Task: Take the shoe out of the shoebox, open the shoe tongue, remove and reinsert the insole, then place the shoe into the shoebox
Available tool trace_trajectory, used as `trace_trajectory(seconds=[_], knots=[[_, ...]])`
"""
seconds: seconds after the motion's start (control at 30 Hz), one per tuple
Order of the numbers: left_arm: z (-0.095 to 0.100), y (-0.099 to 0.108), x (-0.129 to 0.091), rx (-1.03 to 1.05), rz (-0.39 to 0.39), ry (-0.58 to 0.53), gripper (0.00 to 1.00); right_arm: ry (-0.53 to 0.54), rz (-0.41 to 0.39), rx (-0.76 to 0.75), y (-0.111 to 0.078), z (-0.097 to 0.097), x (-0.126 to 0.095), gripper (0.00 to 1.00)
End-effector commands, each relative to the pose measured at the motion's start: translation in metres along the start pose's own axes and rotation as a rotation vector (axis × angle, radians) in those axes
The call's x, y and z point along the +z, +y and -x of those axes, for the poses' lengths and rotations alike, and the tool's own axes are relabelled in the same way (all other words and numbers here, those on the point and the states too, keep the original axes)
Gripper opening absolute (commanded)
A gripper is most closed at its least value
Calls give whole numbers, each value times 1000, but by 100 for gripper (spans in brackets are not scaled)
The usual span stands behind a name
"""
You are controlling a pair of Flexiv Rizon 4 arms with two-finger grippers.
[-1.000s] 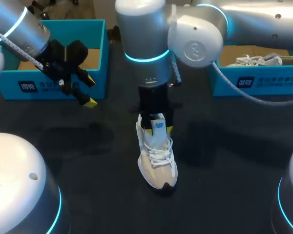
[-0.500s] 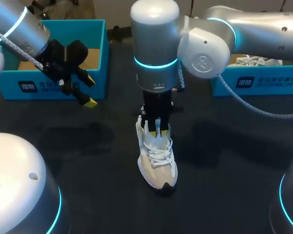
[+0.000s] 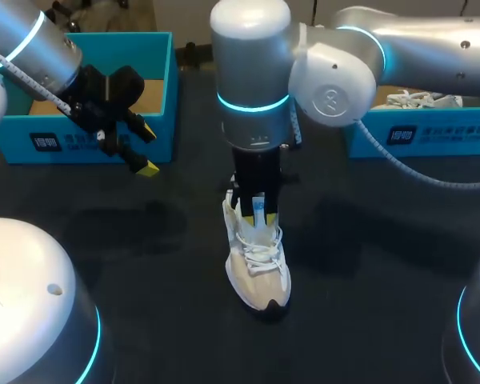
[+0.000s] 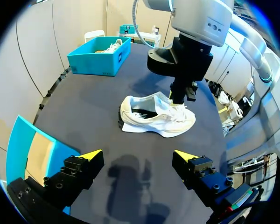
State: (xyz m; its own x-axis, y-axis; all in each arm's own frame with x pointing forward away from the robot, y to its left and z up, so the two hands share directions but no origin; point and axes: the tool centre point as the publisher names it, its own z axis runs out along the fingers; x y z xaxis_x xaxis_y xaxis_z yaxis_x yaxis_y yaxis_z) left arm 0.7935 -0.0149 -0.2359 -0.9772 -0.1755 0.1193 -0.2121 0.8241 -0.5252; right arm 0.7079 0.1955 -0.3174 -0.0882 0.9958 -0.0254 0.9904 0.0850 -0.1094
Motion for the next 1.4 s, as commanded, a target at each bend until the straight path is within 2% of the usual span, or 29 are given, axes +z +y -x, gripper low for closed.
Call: trace_trajectory(seconds=[0.03,0.17,0.4,0.57,0.83,1.2,1.4], knots=[[-1,0,-1,-1,2,-1,100,24,-24,-7,11,3,19,23],[-1,0,-1,-1,2,-1,100,27,-30,-10,13,3,21,24],[-1,0,-1,-1,2,-1,100,1,12,-5,9,4,0,26],[-1,0,-1,-1,2,-1,100,-9,22,-12,11,2,-5,27],[-1,0,-1,-1,2,-1,100,22,-13,-31,18,0,16,27],[-1,0,-1,-1,2,-1,100,27,-3,-44,25,5,18,27],[-1,0,-1,-1,2,-1,100,40,-30,-47,34,4,35,25]])
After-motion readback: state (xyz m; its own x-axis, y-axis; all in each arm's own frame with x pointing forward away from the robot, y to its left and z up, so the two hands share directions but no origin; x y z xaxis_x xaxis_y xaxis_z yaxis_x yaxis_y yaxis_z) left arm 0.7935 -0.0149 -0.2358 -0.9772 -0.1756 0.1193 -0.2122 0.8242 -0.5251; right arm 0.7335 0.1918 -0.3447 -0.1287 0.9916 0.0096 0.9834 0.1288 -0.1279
